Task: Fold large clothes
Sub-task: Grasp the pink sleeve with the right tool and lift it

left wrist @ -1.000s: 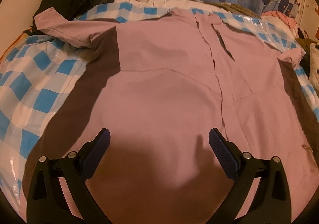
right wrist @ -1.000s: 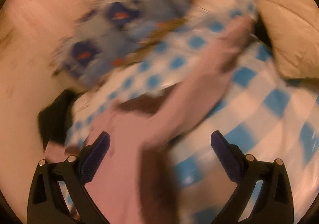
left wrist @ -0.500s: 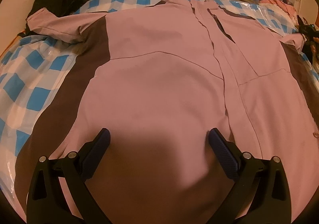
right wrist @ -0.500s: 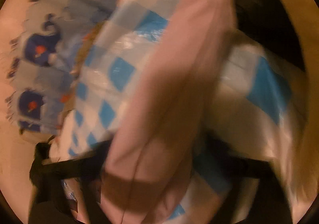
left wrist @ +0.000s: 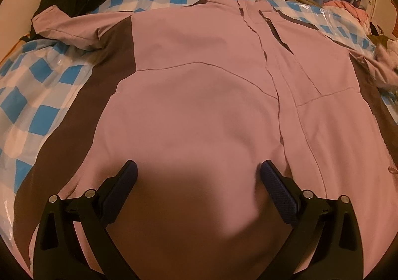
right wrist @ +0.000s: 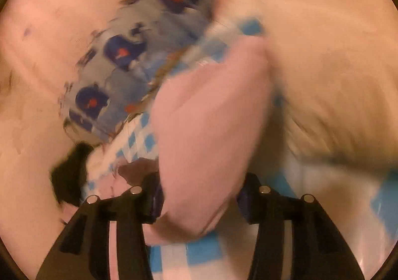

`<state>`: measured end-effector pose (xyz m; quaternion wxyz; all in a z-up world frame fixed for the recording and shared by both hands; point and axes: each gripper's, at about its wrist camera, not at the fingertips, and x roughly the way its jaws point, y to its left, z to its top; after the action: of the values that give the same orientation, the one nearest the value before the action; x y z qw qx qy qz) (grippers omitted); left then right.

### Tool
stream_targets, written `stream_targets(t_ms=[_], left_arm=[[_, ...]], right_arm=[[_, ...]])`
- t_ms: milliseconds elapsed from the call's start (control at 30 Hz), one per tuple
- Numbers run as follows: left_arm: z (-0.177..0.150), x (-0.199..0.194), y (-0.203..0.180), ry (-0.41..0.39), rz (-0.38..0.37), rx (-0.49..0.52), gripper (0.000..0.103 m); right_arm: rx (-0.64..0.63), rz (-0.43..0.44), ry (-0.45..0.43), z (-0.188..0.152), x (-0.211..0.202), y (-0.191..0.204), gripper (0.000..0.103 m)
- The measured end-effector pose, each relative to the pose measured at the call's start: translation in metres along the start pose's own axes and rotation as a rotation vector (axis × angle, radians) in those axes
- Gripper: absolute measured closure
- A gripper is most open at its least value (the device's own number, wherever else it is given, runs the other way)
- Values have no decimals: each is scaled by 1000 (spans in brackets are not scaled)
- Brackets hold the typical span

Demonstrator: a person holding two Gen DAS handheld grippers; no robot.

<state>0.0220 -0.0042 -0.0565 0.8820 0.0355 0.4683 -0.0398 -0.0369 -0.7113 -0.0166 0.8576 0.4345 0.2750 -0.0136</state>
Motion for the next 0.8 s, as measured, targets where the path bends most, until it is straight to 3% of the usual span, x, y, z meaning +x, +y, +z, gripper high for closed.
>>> stream_targets(t_ms=[33, 267, 433, 467, 500, 533, 633, 700, 800], left_arm=[[0, 0, 0, -1, -1, 0, 8], [-1, 1, -1, -2, 6, 7, 8], [-1, 2, -1, -1, 6, 8, 8], [-1, 2, -1, -1, 6, 8, 8], [-1, 1, -1, 0, 6, 9, 8], [-1, 2, -1, -1, 6, 9, 8], [-1, 1, -1, -1, 3, 8, 8], [-1, 0, 0, 0, -3, 6, 8], [0, 0, 2, 3, -14, -7, 8]], right_arm=[[48, 43, -2, -1, -2, -9, 33], [286, 198, -51, 29, 11, -35, 20], [363, 113, -129, 46, 35, -34, 21], [378, 93, -140, 50, 40, -36, 23], [376, 94, -141, 52, 41, -35, 60], [357, 98, -133, 54, 42, -30, 88], [229, 159, -174, 57, 29, 3, 88], [85, 211, -264, 56, 1, 41, 88], [-20, 265, -399, 54, -36, 78, 89]])
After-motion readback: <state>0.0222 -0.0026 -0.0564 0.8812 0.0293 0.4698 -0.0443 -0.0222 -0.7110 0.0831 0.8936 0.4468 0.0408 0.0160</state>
